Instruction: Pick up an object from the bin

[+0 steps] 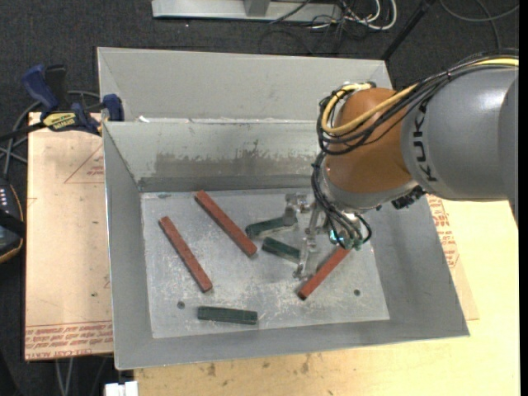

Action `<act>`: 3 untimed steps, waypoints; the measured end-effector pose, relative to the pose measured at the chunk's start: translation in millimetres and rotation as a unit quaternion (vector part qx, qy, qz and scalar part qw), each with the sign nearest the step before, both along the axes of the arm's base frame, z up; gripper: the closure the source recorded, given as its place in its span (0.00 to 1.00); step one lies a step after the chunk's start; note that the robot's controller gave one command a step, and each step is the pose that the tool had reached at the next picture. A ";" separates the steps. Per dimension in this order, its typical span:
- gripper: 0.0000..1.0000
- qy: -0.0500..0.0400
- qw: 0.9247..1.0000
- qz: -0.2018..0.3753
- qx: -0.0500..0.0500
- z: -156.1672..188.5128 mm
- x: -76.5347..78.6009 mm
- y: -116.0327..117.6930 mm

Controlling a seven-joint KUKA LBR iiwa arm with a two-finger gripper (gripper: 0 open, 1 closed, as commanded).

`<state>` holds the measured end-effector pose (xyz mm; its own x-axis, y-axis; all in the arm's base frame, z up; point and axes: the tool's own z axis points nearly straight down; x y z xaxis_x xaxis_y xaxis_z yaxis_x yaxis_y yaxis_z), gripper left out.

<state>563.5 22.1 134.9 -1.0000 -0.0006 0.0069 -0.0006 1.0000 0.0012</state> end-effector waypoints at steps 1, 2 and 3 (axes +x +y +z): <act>0.00 -0.002 1.000 -0.016 0.001 -65.4 7.7 -34.0; 1.00 -0.005 1.000 -0.014 0.000 -63.9 8.2 -33.2; 1.00 -0.008 0.986 0.164 -0.001 106.8 -2.4 -54.8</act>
Offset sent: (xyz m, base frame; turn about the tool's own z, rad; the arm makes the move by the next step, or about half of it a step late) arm 0.0070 -0.0338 -0.0649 0.0263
